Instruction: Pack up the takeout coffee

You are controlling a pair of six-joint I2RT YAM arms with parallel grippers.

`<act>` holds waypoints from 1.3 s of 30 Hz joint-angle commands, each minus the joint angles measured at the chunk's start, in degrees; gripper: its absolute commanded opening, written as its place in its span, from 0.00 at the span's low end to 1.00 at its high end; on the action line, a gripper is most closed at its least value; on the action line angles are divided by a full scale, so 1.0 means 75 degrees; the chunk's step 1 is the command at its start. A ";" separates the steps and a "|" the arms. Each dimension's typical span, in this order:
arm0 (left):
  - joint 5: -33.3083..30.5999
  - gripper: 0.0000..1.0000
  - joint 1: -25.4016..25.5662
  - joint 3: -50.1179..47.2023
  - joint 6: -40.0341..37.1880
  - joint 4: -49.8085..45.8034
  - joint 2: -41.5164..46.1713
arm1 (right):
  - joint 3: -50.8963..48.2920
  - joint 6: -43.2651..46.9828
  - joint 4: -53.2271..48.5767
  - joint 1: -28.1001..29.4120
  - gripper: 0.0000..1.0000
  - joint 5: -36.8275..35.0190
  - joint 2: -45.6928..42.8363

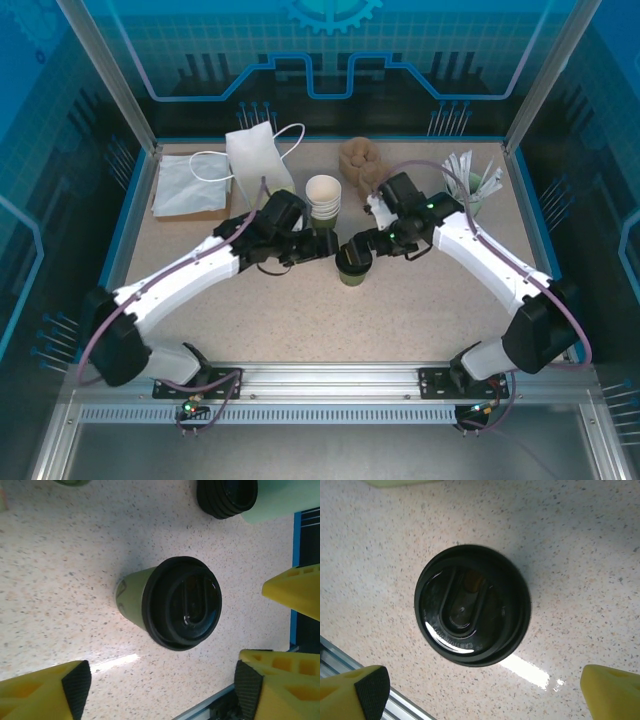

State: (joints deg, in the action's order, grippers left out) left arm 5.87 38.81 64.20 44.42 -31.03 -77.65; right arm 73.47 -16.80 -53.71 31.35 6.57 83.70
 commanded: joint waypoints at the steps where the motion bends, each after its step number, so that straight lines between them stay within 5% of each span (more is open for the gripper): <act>1: -0.0797 0.84 0.0019 -0.0647 -0.0237 -0.0158 0.0804 | 0.0501 0.0176 -0.0581 0.0397 1.00 -0.0837 0.0275; 12: -0.1420 0.94 -0.0262 -0.1733 -0.0222 -0.0327 0.2462 | 0.1510 0.0388 -0.1082 0.1068 1.00 -0.1368 0.1602; 39: -0.1524 0.95 -0.0325 -0.1727 -0.0437 -0.0452 0.2507 | 0.1931 0.0715 -0.1220 0.1236 1.00 -0.1366 0.2810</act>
State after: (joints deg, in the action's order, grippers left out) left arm -4.34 36.91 51.22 42.92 -33.23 -59.29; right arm 86.72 -12.34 -61.34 39.51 -2.85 103.33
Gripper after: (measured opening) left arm 0.945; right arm 0.999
